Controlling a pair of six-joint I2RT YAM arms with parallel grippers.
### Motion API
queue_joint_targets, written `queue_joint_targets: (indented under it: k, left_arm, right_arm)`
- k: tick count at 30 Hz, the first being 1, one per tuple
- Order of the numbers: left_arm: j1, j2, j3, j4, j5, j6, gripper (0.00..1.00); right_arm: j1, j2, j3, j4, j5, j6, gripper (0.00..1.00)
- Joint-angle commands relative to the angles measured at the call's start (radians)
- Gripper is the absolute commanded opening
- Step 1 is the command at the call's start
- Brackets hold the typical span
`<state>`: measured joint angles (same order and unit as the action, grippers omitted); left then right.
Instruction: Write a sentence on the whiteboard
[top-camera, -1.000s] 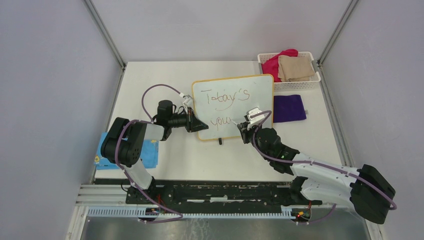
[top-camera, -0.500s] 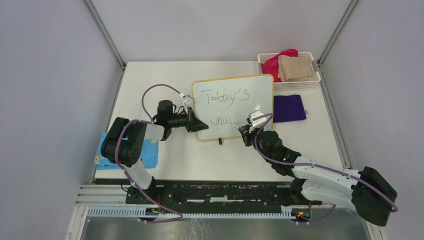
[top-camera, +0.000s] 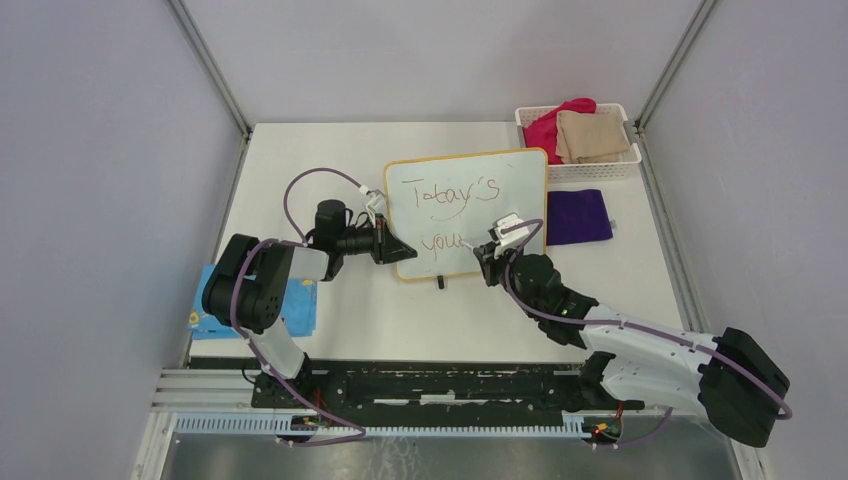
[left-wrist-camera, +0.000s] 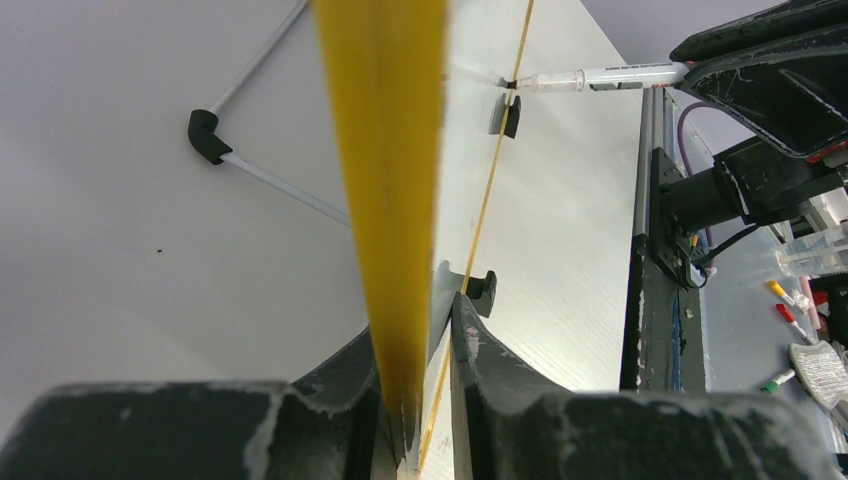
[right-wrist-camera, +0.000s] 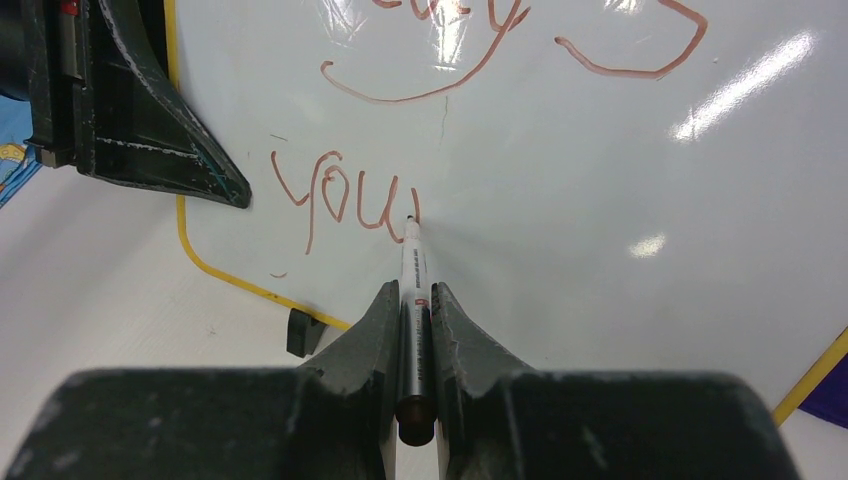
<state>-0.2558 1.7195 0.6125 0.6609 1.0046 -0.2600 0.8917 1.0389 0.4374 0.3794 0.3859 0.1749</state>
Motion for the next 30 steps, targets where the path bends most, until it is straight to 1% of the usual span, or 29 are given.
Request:
queue_joint_targets:
  k: [1, 11, 17, 23, 26, 30]
  left_arm:
    - [-0.022, 0.043, -0.015, -0.153, -0.102, 0.055, 0.02]
    - [-0.022, 0.044, -0.015, -0.153, -0.102, 0.055, 0.02]
    - [-0.022, 0.044, -0.015, -0.153, -0.101, 0.055, 0.02]
    - [-0.022, 0.042, -0.016, -0.153, -0.100, 0.055, 0.02]
    - [-0.022, 0.043, -0.017, -0.153, -0.101, 0.055, 0.02]
    - [-0.022, 0.043, -0.015, -0.153, -0.101, 0.056, 0.02]
  right_arm:
    - [-0.029, 0.000, 0.041, 0.015, 0.058, -0.025, 0.00]
    - [-0.069, -0.037, 0.032, 0.005, 0.078, -0.015, 0.00]
    - [-0.079, -0.057, 0.020, -0.002, 0.055, -0.012, 0.00]
    - [-0.079, -0.163, 0.027, -0.028, 0.003, -0.001, 0.00]
    - [-0.078, -0.219, 0.029, -0.075, 0.028, -0.017, 0.00]
    - [-0.080, -0.260, 0.004, -0.131, 0.111, -0.039, 0.00]
